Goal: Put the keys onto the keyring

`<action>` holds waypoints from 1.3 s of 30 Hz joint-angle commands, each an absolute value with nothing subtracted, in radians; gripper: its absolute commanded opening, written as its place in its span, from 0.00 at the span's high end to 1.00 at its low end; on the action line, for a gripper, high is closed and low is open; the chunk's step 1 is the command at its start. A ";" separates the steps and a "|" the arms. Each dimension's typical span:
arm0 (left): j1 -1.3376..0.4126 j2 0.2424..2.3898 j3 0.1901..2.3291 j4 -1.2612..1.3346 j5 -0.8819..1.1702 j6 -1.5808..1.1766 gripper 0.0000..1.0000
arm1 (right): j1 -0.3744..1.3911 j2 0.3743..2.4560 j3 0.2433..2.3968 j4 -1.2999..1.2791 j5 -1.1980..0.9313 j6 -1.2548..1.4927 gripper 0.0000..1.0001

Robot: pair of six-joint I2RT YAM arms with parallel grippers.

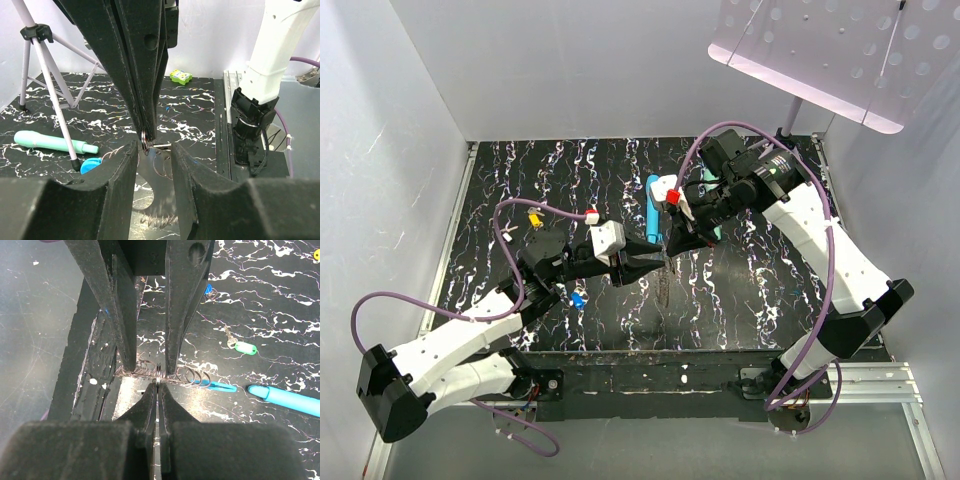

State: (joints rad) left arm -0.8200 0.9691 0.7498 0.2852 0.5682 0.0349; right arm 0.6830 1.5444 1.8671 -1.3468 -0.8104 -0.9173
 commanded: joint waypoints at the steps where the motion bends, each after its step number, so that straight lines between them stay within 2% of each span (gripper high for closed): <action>1: -0.818 0.940 0.787 0.291 0.552 0.037 0.71 | 0.689 1.536 1.893 -1.594 -0.845 -0.922 0.99; 9: -0.816 0.953 0.793 0.291 0.546 0.023 0.75 | 0.690 1.536 1.893 -1.592 -0.851 -0.923 0.99; 20: -0.818 0.979 0.807 0.291 0.549 0.012 0.76 | 0.690 1.536 1.893 -1.595 -0.856 -0.922 0.99; 29: -0.818 0.986 0.813 0.279 0.545 0.015 0.86 | 0.692 1.536 1.893 -1.595 -0.864 -0.922 0.99; 31: -0.816 0.986 0.815 0.279 0.543 0.014 0.92 | 0.692 1.536 1.893 -1.594 -0.865 -0.922 0.99; 32: -0.816 0.985 0.816 0.278 0.545 0.014 1.00 | 0.693 1.536 1.891 -1.595 -0.865 -0.920 0.99; 37: -0.816 0.966 0.801 0.291 0.514 -0.021 1.00 | 0.695 1.531 1.893 -1.594 -0.871 -0.920 0.99; 38: -0.816 0.956 0.789 0.304 0.503 -0.040 1.00 | 0.695 1.529 1.894 -1.594 -0.877 -0.919 0.92; 39: -0.816 0.939 0.773 0.352 0.483 -0.067 1.00 | 0.693 1.523 1.899 -1.591 -0.887 -0.916 0.81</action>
